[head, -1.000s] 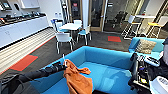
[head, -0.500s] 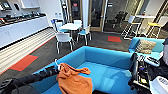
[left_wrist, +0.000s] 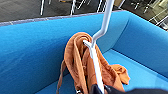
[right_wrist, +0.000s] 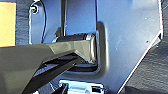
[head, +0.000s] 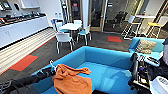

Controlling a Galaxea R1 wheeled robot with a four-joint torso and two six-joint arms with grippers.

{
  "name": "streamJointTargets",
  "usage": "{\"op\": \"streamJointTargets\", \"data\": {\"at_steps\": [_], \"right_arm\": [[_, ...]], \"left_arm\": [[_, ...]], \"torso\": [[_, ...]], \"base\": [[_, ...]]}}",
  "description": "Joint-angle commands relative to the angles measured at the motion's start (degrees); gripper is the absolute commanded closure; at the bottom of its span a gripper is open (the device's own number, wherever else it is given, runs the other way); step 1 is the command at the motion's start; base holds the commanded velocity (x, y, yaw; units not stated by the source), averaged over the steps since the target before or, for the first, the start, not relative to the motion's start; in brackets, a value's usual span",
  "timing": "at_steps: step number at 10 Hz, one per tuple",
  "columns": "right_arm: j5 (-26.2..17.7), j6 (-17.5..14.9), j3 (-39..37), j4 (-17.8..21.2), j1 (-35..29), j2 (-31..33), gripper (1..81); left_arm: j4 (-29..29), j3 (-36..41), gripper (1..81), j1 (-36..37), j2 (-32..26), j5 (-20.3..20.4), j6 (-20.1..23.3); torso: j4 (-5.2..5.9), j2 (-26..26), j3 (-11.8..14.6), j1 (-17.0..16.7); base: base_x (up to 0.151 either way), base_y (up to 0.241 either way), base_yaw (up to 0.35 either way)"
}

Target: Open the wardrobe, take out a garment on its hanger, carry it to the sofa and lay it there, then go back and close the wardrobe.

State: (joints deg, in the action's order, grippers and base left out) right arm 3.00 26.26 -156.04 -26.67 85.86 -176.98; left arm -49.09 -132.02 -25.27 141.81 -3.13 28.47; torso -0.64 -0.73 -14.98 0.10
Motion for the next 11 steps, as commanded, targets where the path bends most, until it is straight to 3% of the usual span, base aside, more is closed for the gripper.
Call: {"op": "streamJointTargets", "data": {"at_steps": [1, 4, 5, 8, 11], "right_arm": [[-3.1, -0.3, 0.5, -0.5, -0.6, -0.9, 1.0], [-3.2, -0.3, 0.5, -0.5, -0.7, -0.9, 1.0], [-3.2, -0.3, 0.5, -0.5, -0.7, -0.9, 1.0], [-3.2, -0.3, 0.5, -0.5, -0.7, -0.9, 1.0], [-3.2, -0.3, 0.5, -0.5, -0.8, -0.9, 1.0]], "left_arm": [[1.4, -3.0, 81.1, 10.3, -1.4, 0.2, 0.6], [1.8, -3.2, 81.1, 8.6, -0.2, -0.4, 0.8], [2.5, -3.2, 1.0, 8.1, 0.2, -0.2, 0.7], [2.4, -3.1, 1.0, 6.6, 0.1, -0.4, 0.7], [5.6, -2.2, 1.0, -1.2, 3.4, -3.5, 0.9]], "torso": [[0.00, 0.0, 0.0, 0.0], [0.00, 0.0, 0.0, 0.0], [0.00, 0.0, 0.0, 0.0], [0.00, 0.0, 0.0, 0.0], [0.00, 0.0, 0.0, 0.0]], "base": [[0.000, 0.000, 0.000], [0.000, 0.000, 0.000], [0.000, 0.000, 0.000], [0.000, 0.000, 0.000], [0.000, 0.000, 0.000]]}}
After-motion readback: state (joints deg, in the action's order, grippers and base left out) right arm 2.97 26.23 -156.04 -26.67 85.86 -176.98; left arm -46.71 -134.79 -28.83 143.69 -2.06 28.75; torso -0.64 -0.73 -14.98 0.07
